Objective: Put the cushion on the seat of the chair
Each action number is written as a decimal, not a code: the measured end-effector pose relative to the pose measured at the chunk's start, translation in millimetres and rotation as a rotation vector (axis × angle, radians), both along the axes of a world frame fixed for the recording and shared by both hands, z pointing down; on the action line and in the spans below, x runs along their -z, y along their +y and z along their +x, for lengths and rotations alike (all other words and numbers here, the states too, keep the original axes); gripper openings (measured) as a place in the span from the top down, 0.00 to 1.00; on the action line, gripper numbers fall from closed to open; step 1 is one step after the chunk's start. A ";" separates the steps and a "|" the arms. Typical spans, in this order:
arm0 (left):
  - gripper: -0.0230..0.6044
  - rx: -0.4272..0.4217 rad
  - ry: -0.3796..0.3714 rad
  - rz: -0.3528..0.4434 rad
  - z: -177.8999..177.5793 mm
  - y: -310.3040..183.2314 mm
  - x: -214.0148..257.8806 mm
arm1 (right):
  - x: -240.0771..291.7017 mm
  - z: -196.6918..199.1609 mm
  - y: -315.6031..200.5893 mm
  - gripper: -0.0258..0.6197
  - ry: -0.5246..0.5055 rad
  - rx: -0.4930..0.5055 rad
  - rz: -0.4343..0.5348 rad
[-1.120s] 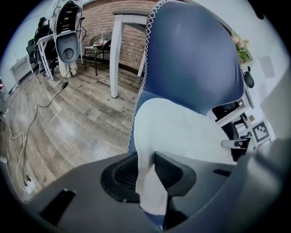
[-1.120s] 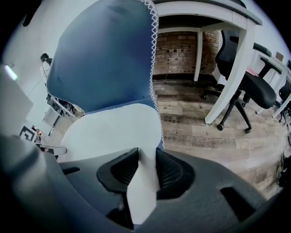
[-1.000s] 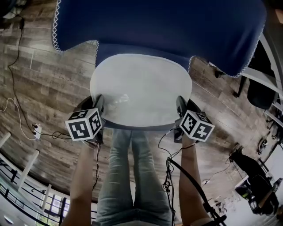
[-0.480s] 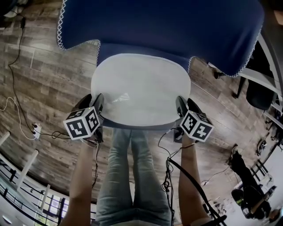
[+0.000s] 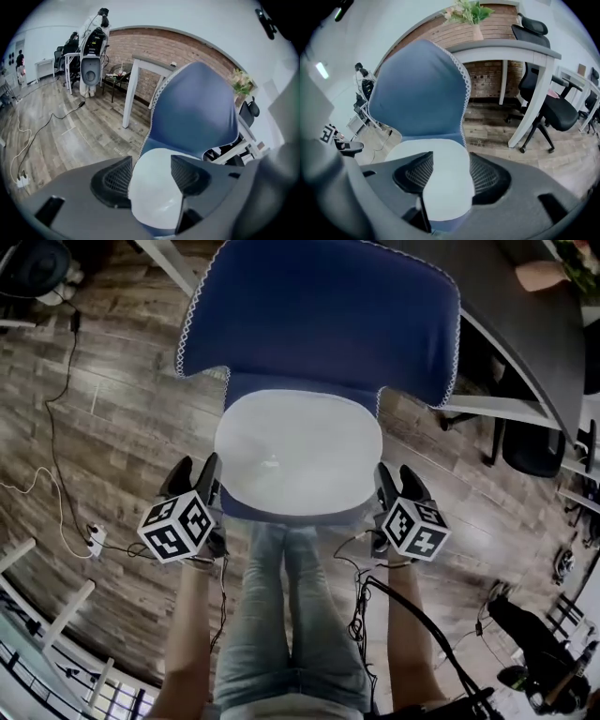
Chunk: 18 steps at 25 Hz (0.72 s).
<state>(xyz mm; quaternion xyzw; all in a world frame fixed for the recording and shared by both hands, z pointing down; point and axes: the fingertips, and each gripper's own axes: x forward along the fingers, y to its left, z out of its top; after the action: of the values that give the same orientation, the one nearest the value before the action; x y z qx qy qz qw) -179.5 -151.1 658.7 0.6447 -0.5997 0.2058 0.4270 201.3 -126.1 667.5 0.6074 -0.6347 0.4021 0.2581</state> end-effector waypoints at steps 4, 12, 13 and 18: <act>0.57 -0.022 0.024 0.090 14.6 -4.0 76.6 | 64.6 -9.2 0.2 0.58 -0.010 0.040 0.061; 0.62 -0.180 0.001 0.369 79.9 -16.4 229.3 | 206.2 -21.0 -19.2 0.62 -0.047 0.102 0.281; 0.63 -0.187 0.004 0.386 86.9 -12.7 247.4 | 226.1 -19.9 -17.8 0.63 -0.042 0.108 0.307; 0.79 -0.205 -0.029 0.518 92.8 -11.2 340.5 | 328.8 -20.3 -20.8 0.73 0.018 0.140 0.479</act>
<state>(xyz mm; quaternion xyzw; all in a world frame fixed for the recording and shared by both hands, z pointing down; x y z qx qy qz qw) -86.7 -162.3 318.2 0.7867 -0.5701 0.0971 0.2161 180.9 -146.9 338.7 0.6095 -0.7500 0.2158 0.1394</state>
